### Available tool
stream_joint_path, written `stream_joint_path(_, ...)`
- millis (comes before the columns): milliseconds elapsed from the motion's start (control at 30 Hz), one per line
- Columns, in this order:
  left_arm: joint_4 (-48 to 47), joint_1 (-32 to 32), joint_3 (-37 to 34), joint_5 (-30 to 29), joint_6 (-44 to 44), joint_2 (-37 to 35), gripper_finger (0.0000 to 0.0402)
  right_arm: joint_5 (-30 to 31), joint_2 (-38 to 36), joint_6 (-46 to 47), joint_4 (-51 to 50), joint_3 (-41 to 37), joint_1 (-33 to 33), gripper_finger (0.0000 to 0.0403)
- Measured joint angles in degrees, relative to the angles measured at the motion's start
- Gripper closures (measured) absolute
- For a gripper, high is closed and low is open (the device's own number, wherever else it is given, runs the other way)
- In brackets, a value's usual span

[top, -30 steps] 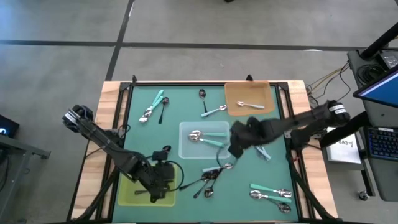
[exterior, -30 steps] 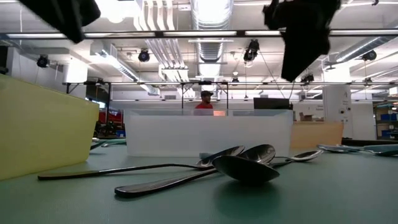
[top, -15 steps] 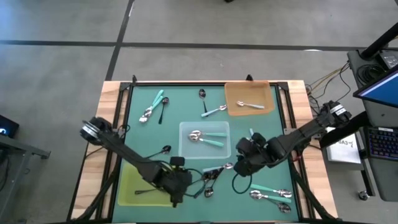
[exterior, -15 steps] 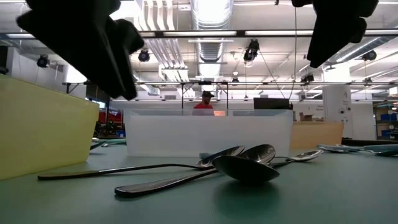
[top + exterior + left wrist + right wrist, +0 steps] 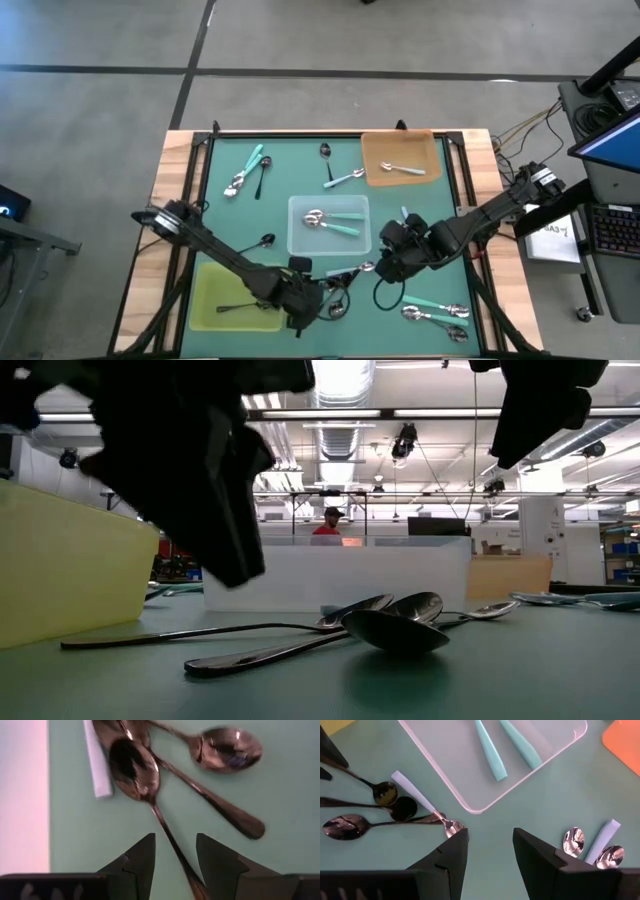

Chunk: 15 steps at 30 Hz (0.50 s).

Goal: Sort silverware by color (type)
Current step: Put the black spoon into the yellow bin

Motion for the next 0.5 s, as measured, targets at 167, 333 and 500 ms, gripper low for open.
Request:
stream_joint_path(167, -0.44, 0.02, 1.19, -0.41, -1.39, 3.44, 0.0274, -0.02, 0.00, 1.92, 0.13, 0.00, 0.08, 0.0255)
stream_joint_path(333, -0.47, 0.39, 2.44, -1.09, -3.04, 4.80, 0.0278, -0.02, 0.00, 2.86, 0.44, 0.00, 0.87, 0.0255)
stream_joint_path(500, -0.80, 1.26, 2.49, 1.16, -5.20, 6.04, 0.0316, -0.02, 0.02, 3.72, 1.67, 0.00, 2.64, 0.0255)
